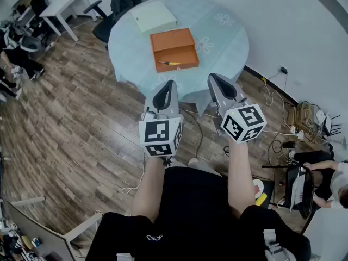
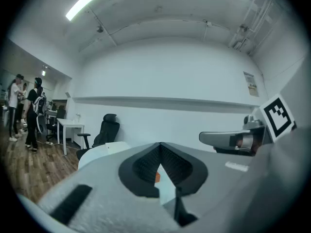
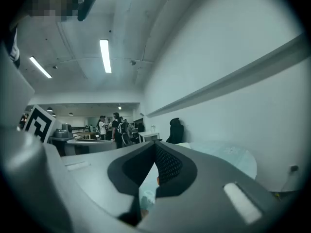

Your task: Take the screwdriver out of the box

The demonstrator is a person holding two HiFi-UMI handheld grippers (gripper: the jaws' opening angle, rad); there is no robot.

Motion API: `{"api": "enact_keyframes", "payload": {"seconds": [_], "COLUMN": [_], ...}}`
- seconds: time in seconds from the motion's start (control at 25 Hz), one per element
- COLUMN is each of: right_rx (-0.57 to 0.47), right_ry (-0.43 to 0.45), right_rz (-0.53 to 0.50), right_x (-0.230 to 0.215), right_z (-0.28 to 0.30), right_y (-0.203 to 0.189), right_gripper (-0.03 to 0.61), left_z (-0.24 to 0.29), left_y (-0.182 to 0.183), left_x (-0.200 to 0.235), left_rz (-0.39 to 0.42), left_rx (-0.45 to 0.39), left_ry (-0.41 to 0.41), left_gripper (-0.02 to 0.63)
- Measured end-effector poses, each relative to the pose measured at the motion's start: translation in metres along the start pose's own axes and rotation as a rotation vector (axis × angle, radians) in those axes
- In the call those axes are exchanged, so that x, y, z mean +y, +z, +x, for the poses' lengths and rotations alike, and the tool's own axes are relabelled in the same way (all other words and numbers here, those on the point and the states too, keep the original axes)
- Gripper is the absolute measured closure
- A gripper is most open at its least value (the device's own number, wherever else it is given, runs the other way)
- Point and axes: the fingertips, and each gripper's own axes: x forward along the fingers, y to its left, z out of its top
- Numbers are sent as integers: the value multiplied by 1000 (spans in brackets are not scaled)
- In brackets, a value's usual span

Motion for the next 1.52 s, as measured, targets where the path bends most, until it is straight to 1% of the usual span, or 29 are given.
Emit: {"api": "enact_keyframes", "payload": {"seconds": [0.16,0.44,0.64,0.88,1.04,1.12,1.32,1.52], "right_rx": [19,34,32,12,51,56,84,132], "right_ry": [12,8,2,10,78,99,83,57], "right_rz": [3,-41,-20,45,50,55,79,94], "right_x": [-3,-16,-34,-57,-41,-40,-64,-86], "right_z": [-9,-12,-18,-14,3,15,52,102], "right_y": [-7,-11,-12,-15,-35,-37,-48,-65], "right_gripper": [572,571,569,569,569,569,569,569], "left_z": [-1,11,18,19,13,19,54,103], "left_y": [-2,-6,-7,-10,-22,-23,-34,-46], "left_x": [-8,-19,-30,-36,-17,-9,11,51], "left_rz": [-5,-2,3,30,17,18,3,-35], "left_rx": [3,10,9,18,39,45,76,109], "left_ry": [11,18,24,52,111,121,111,100], "left_gripper": [612,612,612,612,612,612,612,612]}}
